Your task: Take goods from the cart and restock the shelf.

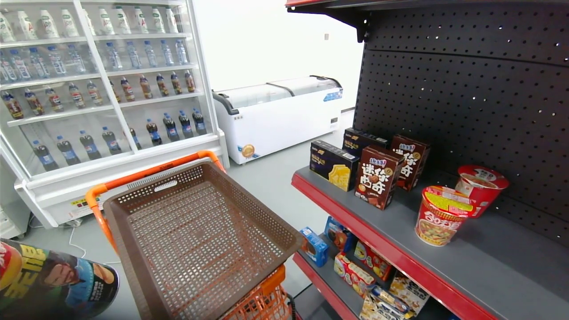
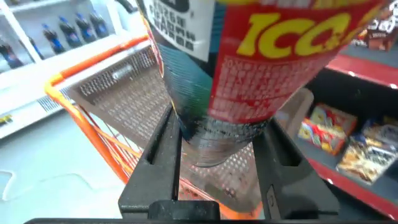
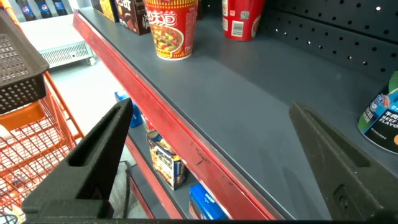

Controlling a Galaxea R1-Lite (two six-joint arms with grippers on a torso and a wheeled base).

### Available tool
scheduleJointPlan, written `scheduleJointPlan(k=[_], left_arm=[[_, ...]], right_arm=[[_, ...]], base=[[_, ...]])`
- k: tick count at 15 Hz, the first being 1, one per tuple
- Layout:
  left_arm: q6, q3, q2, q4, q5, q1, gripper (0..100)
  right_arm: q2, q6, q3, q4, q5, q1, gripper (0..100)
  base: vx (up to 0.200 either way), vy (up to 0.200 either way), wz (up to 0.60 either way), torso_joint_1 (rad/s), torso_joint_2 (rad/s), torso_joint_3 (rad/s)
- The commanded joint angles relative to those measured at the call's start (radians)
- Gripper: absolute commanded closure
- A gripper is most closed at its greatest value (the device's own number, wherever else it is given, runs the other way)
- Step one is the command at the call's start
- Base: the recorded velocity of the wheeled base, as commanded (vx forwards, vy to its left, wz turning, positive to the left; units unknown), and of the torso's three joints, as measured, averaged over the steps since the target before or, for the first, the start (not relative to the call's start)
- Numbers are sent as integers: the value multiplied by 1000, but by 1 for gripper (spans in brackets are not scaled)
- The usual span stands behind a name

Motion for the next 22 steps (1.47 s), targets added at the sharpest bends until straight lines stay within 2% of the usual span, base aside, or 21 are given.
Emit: scheduleJointPlan(k=[1,3,10,13,15,22], left_arm=[[1,0,-53,0,10,0,100],[-1,12,-77,3,14,-1,100],[-2,3,-182,143,13,-3,100],[-5,3,-183,144,13,-3,100],[-27,0,-185,143,13,-3,100],[-30,-3,-193,143,13,-3,100]], right_arm=[[0,0,0,0,0,0,0],[0,0,0,0,0,0,0],[0,-1,0,0,0,0,0],[0,-1,0,0,0,0,0],[0,-1,0,0,0,0,0],[0,-5,0,0,2,2,0]], base=[[0,0,-600,-2,-2,2],[0,0,-600,-2,0,5],[0,0,-600,4,1,4],[0,0,-600,6,-4,1],[0,0,-600,0,2,0],[0,0,-600,4,2,2]])
